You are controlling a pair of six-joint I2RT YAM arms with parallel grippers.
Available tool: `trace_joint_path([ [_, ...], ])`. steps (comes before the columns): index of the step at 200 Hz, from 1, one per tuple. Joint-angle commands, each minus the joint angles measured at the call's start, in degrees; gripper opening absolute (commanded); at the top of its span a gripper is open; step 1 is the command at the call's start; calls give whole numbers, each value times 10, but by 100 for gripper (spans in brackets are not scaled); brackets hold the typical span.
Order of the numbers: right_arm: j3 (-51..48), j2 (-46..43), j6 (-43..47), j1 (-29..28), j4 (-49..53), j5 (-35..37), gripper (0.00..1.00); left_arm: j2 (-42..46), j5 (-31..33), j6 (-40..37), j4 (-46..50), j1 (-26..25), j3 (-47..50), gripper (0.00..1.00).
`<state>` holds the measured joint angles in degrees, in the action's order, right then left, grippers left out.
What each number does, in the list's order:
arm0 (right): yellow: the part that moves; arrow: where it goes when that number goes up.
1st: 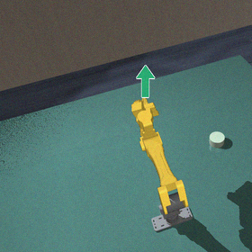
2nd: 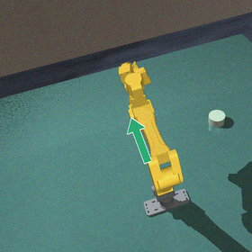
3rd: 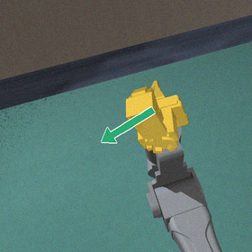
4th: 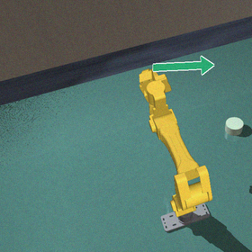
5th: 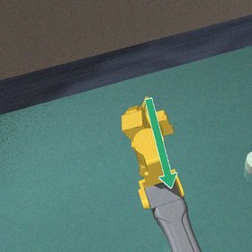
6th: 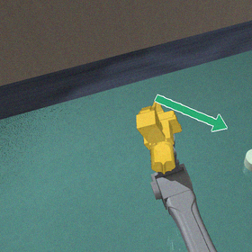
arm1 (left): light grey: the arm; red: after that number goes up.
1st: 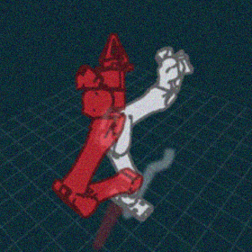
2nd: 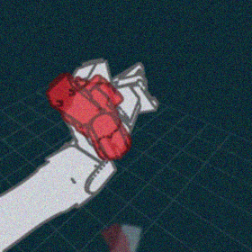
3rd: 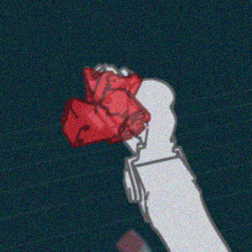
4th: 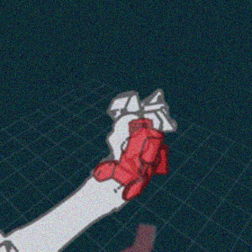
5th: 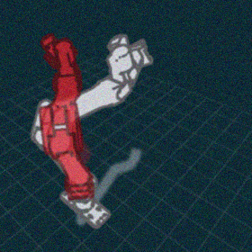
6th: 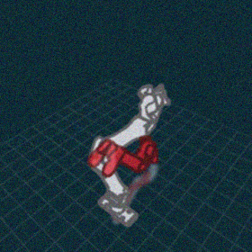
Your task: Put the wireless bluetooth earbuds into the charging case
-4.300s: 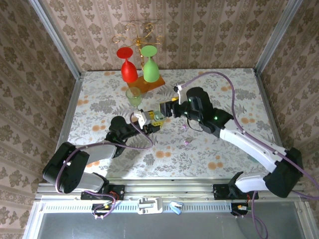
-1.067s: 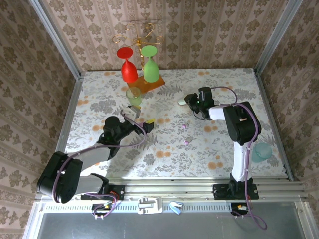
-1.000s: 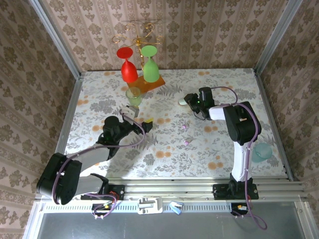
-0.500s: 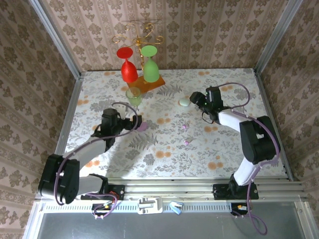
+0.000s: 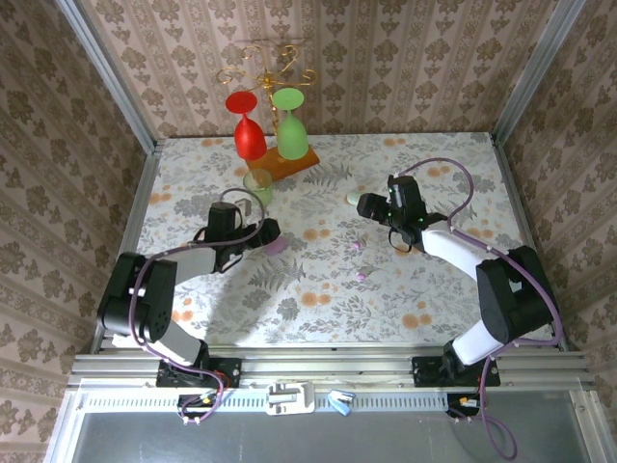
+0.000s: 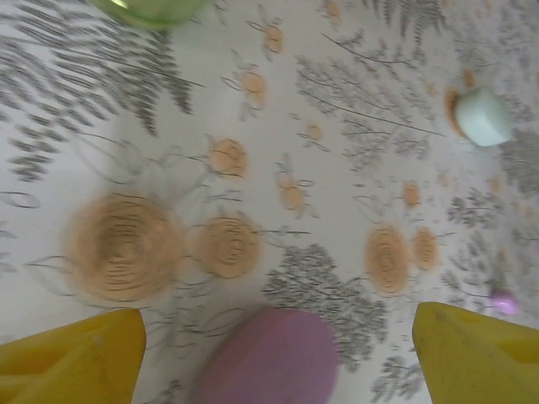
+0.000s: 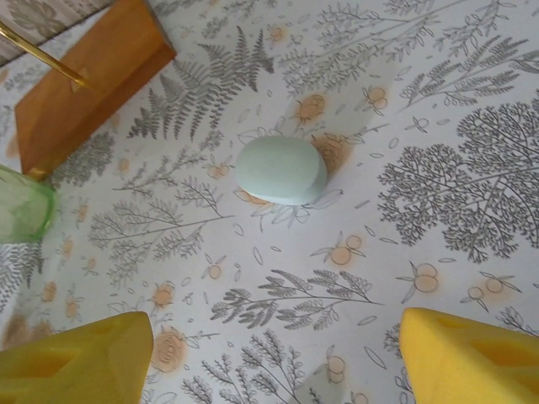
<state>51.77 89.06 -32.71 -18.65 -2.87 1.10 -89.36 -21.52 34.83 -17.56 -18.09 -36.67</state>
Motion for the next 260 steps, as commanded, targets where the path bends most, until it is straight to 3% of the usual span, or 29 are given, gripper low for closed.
trace_joint_path([
  [1, -14, -21, 19, -7, 19, 24, 77, -3, -46, 68, -43, -24, 11, 83],
  [55, -28, -60, 48, -7, 32, 40, 78, -40, -47, 145, -117, -114, 13, 84],
  [90, -54, -89, 74, -13, 13, -4, 78, -61, -34, 182, -157, -157, 2, 84],
  [145, -80, -122, 87, -80, 25, 9, 77, -4, 19, 152, -86, -137, 12, 84],
  [178, -94, -121, 68, -106, 22, 15, 77, -1, -26, 153, -77, -145, 24, 86],
  [260, -110, -151, 69, -107, 30, 34, 77, -36, -81, 186, -106, -211, 32, 84],
])
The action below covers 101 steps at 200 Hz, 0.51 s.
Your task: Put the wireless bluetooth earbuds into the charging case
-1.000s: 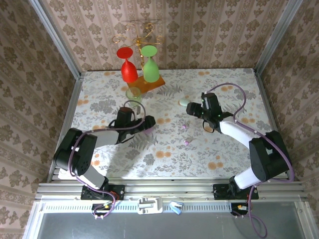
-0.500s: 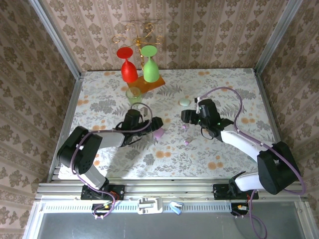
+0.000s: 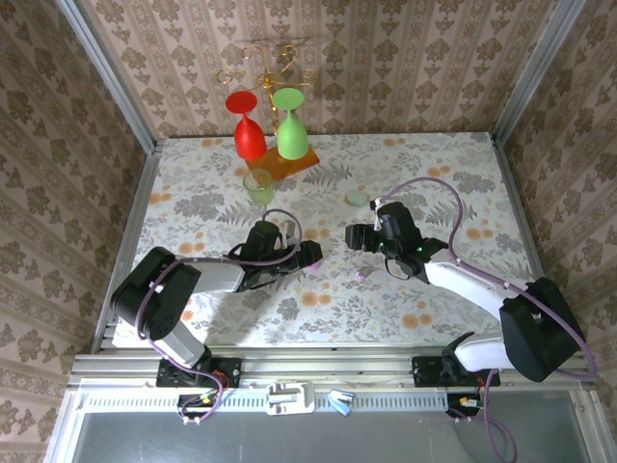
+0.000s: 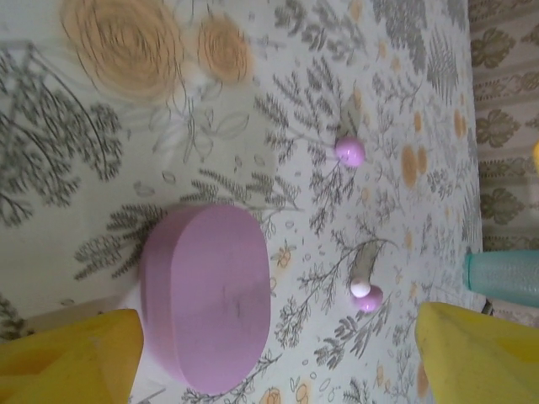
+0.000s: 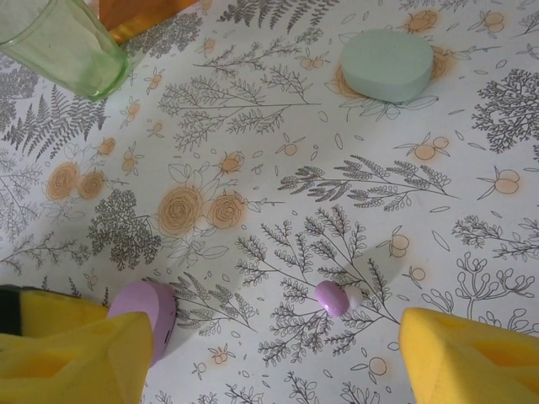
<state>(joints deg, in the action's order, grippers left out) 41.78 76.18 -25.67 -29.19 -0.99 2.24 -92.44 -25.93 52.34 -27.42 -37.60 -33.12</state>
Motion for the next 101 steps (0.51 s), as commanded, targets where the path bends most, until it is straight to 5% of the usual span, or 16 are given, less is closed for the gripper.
trace_joint_path([
  [1, -10, -22, -1, -1, 12, 22, 77, -6, -38, 11, -8, -17, -4, 84],
  [39, -38, -42, 3, -2, -4, 13, 77, -16, -52, 23, -50, -39, -14, 84],
  [70, -66, -40, 35, -2, -56, -40, 76, -6, -53, 18, -49, -9, -2, 84],
  [101, -72, -13, 111, -12, -96, -124, 77, 81, -14, -48, 78, 41, 18, 84],
])
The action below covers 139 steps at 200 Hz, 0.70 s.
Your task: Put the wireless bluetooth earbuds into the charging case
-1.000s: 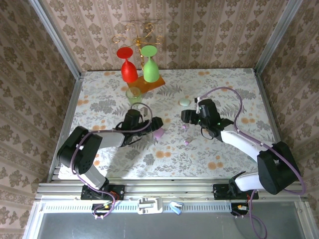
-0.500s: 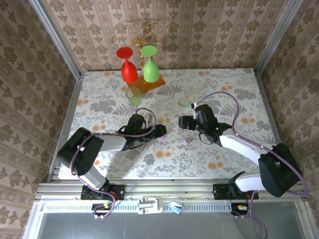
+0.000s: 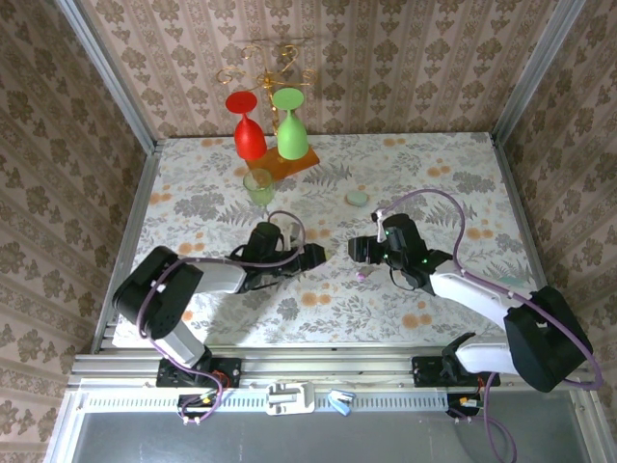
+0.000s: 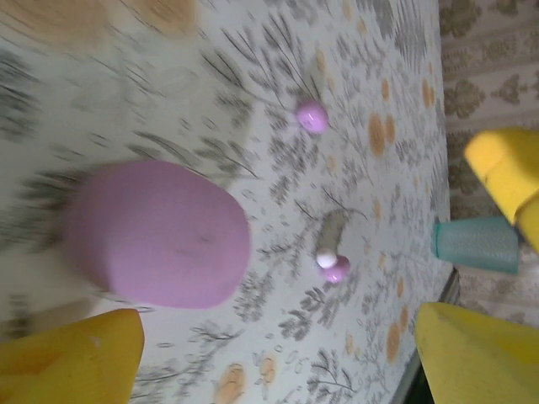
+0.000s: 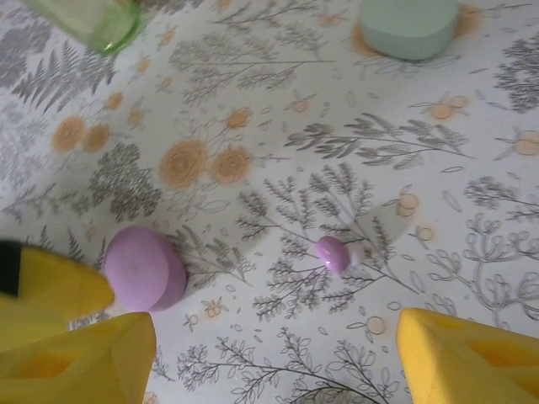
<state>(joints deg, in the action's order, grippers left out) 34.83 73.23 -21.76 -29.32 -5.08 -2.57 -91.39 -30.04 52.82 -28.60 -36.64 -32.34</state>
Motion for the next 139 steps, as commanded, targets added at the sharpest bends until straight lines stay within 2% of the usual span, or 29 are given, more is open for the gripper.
trace_joint_path([
  [1, -2, 18, 75, -11, -56, -78, 77, 74, 29, -56, 96, 32, 10, 84],
  [21, 18, 52, 127, -27, -50, -107, 79, 134, 74, -114, 205, 55, 1, 86],
  [36, 40, 91, 151, -37, -44, -111, 79, 166, 90, -132, 242, 77, 1, 86],
  [65, 85, 164, 176, -64, -47, -91, 77, 199, 99, -146, 262, 101, 4, 86],
  [70, 92, 177, 181, -70, -48, -85, 77, 203, 102, -148, 264, 118, 4, 86],
  [97, 136, 243, 224, -99, -48, -75, 77, 211, 105, -157, 266, 129, 6, 86],
  [139, 173, 308, 249, -120, -53, -44, 63, 211, 100, -161, 263, 130, 10, 87],
])
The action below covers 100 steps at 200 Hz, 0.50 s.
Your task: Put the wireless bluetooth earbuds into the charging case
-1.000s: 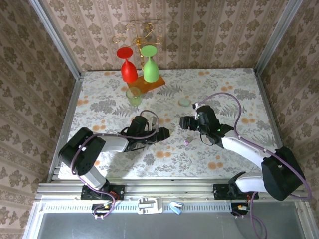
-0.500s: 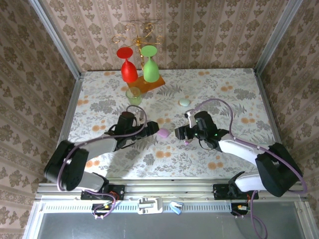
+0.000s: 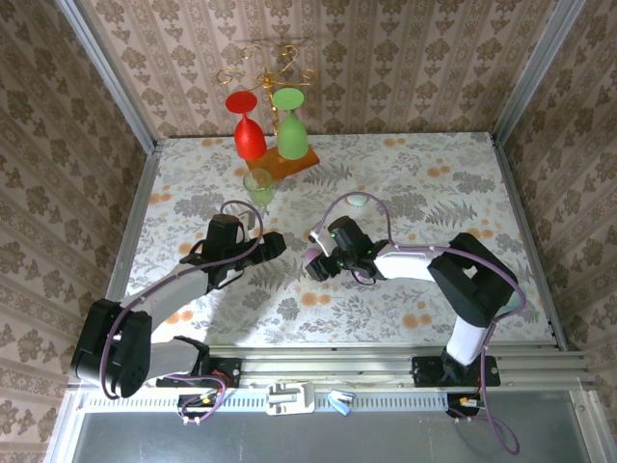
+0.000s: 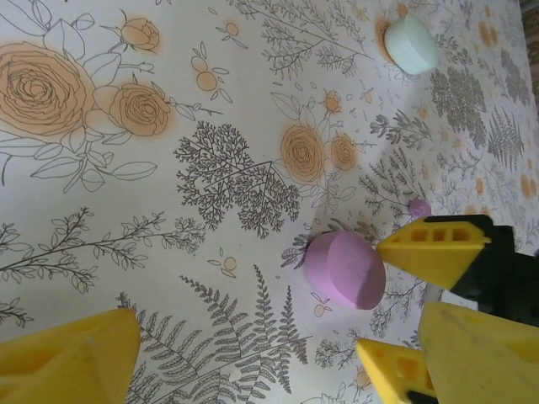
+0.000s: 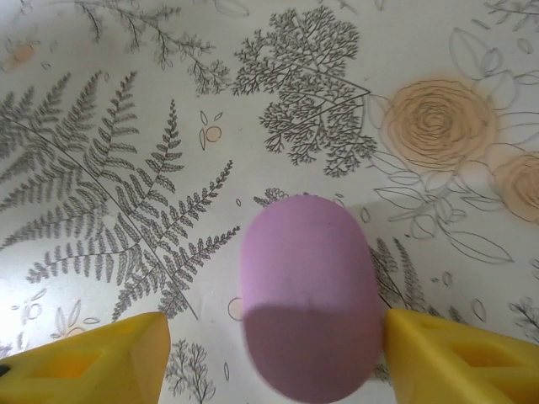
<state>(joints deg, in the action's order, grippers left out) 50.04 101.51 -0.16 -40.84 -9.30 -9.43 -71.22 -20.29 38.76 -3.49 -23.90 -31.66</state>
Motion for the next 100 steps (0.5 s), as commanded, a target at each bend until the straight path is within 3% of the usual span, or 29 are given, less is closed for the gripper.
trace_joint_path([
  [1, 21, 26, 34, -5, -11, 25, 63, 9, 3, -21, 13, 3, 3, 87],
  [48, 23, 39, 53, -7, 11, 40, 59, 6, 2, -23, 6, 3, 6, 87],
  [100, 16, 31, 54, -9, 12, 34, 39, -8, -8, -23, -14, 3, 7, 87],
])
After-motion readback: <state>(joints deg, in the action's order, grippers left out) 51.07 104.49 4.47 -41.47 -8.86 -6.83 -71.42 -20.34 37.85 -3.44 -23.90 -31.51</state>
